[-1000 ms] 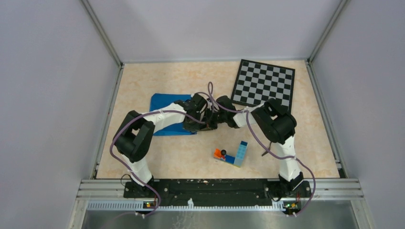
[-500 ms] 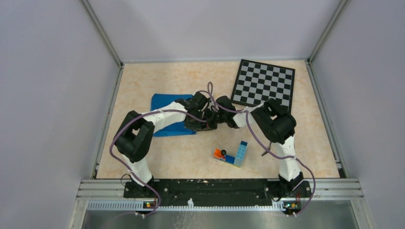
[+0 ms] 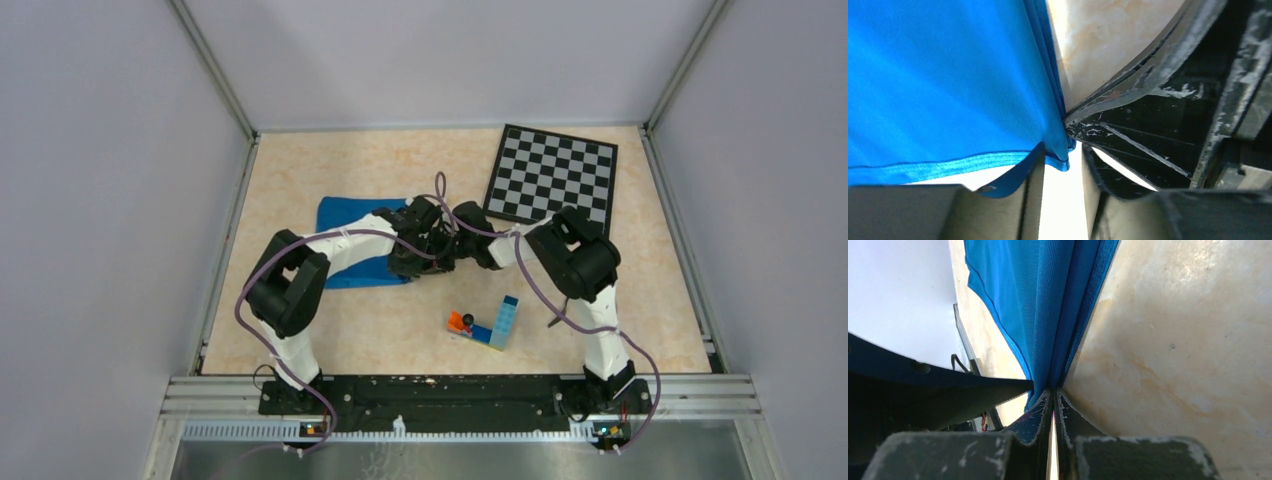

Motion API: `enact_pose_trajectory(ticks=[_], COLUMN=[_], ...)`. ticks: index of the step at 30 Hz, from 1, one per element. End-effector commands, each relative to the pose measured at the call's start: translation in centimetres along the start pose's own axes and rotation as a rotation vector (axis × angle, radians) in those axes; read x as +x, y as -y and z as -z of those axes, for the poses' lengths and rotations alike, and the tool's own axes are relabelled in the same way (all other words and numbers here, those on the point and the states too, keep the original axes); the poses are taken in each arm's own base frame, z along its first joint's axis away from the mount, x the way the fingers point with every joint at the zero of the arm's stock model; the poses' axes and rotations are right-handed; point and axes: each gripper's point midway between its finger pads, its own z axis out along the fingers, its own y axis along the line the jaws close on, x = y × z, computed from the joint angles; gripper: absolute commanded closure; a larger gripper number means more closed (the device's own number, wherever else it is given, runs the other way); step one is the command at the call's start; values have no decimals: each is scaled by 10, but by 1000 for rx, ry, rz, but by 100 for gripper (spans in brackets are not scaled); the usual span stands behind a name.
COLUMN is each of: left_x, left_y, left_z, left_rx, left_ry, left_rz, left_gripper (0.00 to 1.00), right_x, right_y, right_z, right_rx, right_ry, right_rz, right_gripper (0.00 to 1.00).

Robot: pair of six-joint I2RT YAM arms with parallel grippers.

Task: Fold the napkin into a case and place the utensils inside
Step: Smooth out the lower triangle-folded napkin at the center of the board.

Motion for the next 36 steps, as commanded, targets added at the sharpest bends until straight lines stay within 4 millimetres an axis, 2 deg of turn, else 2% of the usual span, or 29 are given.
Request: enact_pose_trajectory(ticks=[1, 3, 4, 7, 11, 14, 17, 20, 23, 29, 32, 34, 36], left_x=[-21, -27, -30, -31, -28, -27, -30, -34, -34, -36, -40, -42, -45], left_y=[10, 17, 19, 16, -11, -38, -58, -69, -76, -83, -85, -85, -86], left_z=[36, 58, 73, 101, 122, 136, 154, 173, 182, 190, 192, 193, 191], left_rx=[59, 123, 161, 211, 215, 232, 249, 235, 218, 216, 234, 252, 274], left_ry=[92, 131, 161, 218, 260, 301, 368, 439, 460, 502, 513, 514, 516], left_rz=[30, 42, 47, 61, 108, 166, 208, 216, 225, 250, 261, 265, 272], left_gripper=[53, 45, 42, 34, 30, 29, 28, 26, 26, 26, 26, 25, 25], right_x=[2, 0, -1, 4, 9, 15, 19, 20, 20, 20, 22, 19, 20], right_y=[11, 13, 13, 7, 0, 0, 5, 14, 20, 23, 29, 38, 56], right_z=[8, 17, 21, 26, 20, 9, 0, -2, -2, -7, 4, 20, 45], right_rx=[40, 53, 55, 57, 45, 60, 93, 139, 167, 172, 198, 225, 308], right_ry=[18, 28, 30, 13, 1, -13, -18, -10, -10, -49, -97, -109, -141], right_rz=[7, 12, 20, 58, 79, 74, 54, 27, 22, 41, 35, 12, -26], right_gripper=[95, 89, 83, 66, 55, 54, 56, 62, 72, 99, 100, 100, 100])
